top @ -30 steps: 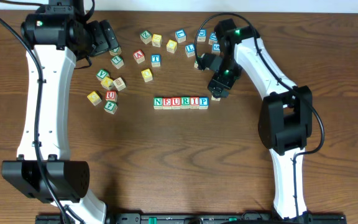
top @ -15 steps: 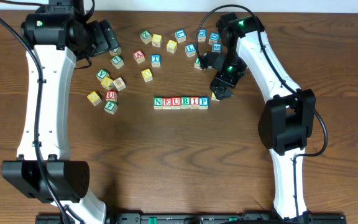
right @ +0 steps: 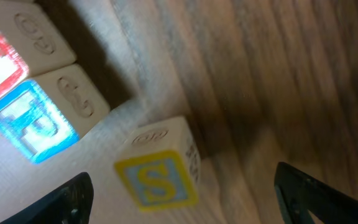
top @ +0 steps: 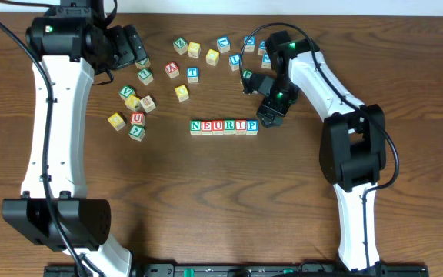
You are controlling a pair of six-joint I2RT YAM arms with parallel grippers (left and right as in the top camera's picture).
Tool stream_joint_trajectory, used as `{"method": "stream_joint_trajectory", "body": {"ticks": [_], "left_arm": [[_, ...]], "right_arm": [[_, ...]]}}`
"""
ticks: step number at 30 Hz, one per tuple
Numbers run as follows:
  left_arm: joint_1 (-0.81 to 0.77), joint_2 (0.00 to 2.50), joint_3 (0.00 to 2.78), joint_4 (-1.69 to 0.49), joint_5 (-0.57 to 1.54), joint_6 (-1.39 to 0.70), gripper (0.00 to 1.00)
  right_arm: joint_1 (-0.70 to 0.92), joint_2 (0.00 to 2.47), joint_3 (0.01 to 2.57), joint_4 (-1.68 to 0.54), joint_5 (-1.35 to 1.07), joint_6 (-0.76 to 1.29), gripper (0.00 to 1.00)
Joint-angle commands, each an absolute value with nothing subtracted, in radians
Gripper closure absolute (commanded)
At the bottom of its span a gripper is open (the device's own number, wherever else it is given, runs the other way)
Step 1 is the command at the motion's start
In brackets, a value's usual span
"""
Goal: Spell out NEURIPS
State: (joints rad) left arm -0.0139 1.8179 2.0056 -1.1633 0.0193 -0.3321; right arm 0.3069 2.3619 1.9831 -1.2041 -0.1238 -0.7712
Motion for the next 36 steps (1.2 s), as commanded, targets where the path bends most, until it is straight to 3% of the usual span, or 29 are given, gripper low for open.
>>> {"method": "stream_joint_trajectory", "body": {"ticks": [1,6,17,21,32,36], "left_arm": [[-0.010,1.826,2.000,-1.166,0.007,-0.322,0.02],[-0.010,1.826,2.000,-1.166,0.007,-0.322,0.02],[-0.010,1.826,2.000,-1.166,0.007,-0.322,0.02],[-0.010,1.826,2.000,-1.166,0.007,-0.322,0.02],[-0.010,1.826,2.000,-1.166,0.007,-0.322,0.02],[-0.010,1.826,2.000,-1.166,0.007,-0.322,0.02]], "right_arm": [[0.307,2.362,1.965,-1.180,-0.138,-0.783,0.14],[0.306,2.362,1.945,-1.156,-0.141,-0.783,0.15],[0.306,2.362,1.914,-1.097,-0.133,-0.656,0.36],[0.304,2.362,1.914,-1.076,-0.133,-0.545,0.41],[0.310,2.362,1.914,-1.143,-0.134,-0.008,0.38],[0.311,2.362,1.914,-1.195,-0.134,0.067,0.43]]}}
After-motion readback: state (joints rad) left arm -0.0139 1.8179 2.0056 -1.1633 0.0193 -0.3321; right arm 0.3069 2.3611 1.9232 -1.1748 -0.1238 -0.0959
